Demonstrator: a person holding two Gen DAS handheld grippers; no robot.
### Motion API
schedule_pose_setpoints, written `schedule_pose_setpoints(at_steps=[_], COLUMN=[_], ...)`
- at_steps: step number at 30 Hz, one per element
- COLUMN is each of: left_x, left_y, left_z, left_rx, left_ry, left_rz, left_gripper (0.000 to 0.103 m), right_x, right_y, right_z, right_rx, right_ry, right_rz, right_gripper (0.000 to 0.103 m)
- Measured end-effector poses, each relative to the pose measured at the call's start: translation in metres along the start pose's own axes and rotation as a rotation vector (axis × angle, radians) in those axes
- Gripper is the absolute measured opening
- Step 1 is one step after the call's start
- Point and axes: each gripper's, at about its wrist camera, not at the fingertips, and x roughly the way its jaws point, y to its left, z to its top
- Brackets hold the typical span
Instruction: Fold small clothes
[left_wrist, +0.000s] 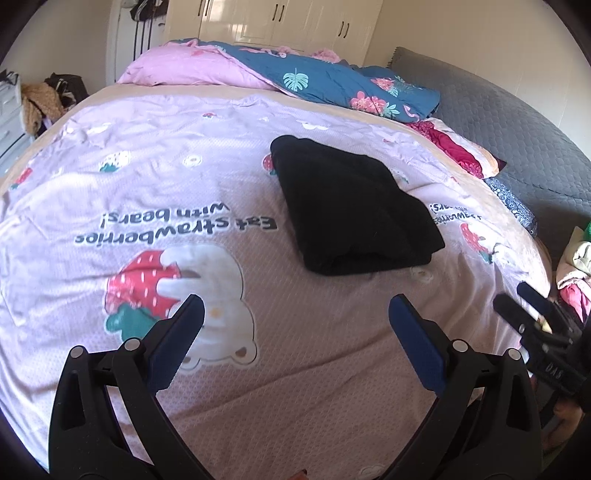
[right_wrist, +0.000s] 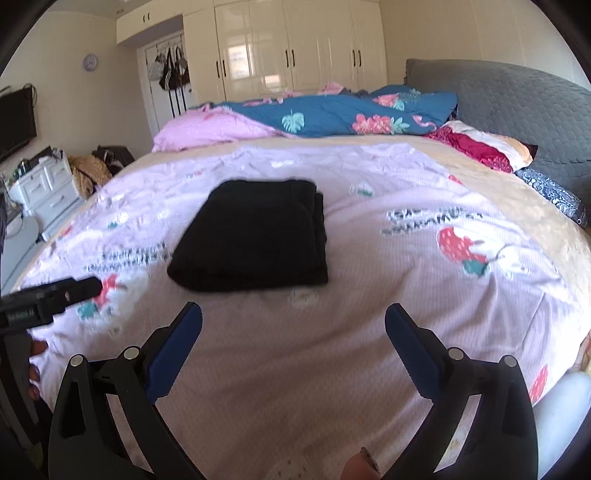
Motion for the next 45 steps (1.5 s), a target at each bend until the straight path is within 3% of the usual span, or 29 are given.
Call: schedule_pose_setpoints(at_steps=[7, 45], left_x=[0.003, 0.003], left_y=[0.003, 0.001], left_z=[-0.013, -0.016], left_rx=[0.004, 0.016], left_ry=[0.005, 0.011], left_rz=[0.013, 0.045], left_gripper=[0.094, 0.094], right_x=[0.008, 0.011], right_y=[0.004, 0.003], right_z=[-0.021, -0.022], right_rx=[-0.013, -0.010], right_ry=[0.027, 0.039], right_rz=[-0.009, -0.034], right_gripper=[0.099, 0.099])
